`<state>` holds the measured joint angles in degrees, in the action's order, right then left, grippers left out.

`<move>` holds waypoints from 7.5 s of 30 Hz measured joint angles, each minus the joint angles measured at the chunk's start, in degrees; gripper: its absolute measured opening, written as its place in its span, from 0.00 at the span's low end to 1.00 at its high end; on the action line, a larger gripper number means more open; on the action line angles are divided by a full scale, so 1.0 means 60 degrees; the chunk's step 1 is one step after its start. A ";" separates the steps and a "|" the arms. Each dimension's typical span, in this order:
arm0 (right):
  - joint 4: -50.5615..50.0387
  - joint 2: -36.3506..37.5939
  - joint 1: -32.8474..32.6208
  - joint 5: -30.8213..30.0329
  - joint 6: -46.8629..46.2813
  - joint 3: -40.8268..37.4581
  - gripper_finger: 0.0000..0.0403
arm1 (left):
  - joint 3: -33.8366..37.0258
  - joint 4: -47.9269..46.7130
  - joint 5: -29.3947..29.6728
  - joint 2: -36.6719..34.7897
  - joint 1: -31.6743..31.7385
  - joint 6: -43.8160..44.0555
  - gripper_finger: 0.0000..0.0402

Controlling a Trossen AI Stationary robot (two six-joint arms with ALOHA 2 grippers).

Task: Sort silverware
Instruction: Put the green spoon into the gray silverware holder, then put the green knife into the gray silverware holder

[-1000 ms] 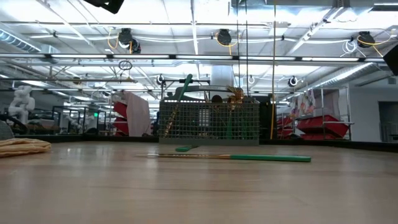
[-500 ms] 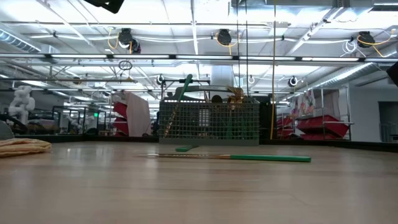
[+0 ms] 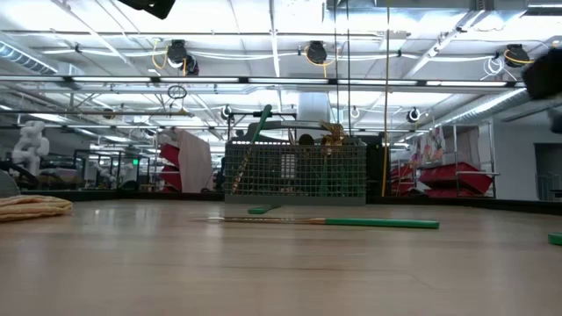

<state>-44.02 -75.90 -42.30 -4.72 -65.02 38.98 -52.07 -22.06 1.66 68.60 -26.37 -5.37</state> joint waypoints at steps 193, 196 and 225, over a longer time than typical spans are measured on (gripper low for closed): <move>-0.0002 -0.5563 0.7824 -0.7868 1.3243 0.9679 0.00 | 0.3421 0.0762 0.2957 -0.2080 -0.1879 0.2415 0.47; -0.0091 -0.5610 0.8069 -0.8928 1.4508 0.9961 0.00 | 0.3421 0.0688 0.3082 -0.2080 -0.1879 0.2599 0.47; 0.3979 -0.7063 0.9252 -1.1642 2.3903 1.0148 0.00 | 0.3421 0.0219 0.4343 -0.2080 -0.1879 0.2779 0.47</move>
<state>-20.15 -118.28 13.22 -74.57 78.40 99.88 -31.55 -20.75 27.72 56.12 -37.65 11.31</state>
